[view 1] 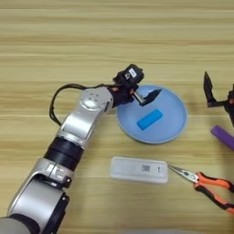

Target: Move the objects on the table

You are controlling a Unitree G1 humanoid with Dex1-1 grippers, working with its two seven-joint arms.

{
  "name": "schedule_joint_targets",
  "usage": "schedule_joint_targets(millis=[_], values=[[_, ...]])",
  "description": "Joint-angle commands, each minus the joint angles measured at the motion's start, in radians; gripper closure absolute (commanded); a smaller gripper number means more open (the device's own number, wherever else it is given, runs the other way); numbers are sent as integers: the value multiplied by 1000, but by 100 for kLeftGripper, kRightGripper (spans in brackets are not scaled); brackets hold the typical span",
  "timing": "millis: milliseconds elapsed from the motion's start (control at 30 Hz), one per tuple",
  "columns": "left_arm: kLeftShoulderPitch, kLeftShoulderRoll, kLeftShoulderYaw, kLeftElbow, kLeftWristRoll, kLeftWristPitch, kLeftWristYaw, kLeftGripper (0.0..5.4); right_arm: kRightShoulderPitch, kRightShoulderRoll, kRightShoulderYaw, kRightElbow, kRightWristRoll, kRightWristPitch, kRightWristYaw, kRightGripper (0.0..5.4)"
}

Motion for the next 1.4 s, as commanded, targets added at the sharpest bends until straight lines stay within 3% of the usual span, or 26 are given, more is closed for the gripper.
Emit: schedule_joint_targets(millis=[33, 200, 433, 567, 767, 1400], values=[[-59, -35, 15, 119, 18, -52, 38, 23, 1, 8, 5, -4, -1, 12, -8, 0], [-125, -84, 36, 280, 27, -107, 93, 3, 5, 11, 5, -4, -1, 11, -8, 0], [-243, -183, 99, 502, 33, -184, 254, 3, 5, 16, 9, -12, 2, 12, -8, 0], [-296, -213, 134, 611, 26, -212, 305, 3, 4, 18, 12, -9, 1, 11, -10, 0], [-325, -228, 146, 713, 37, -232, 300, 3, 5, 20, 13, -10, 1, 11, -14, 0], [-329, -226, 80, 860, 155, -257, 178, 3, 3, 22, 12, -10, 1, 12, -14, 0]])
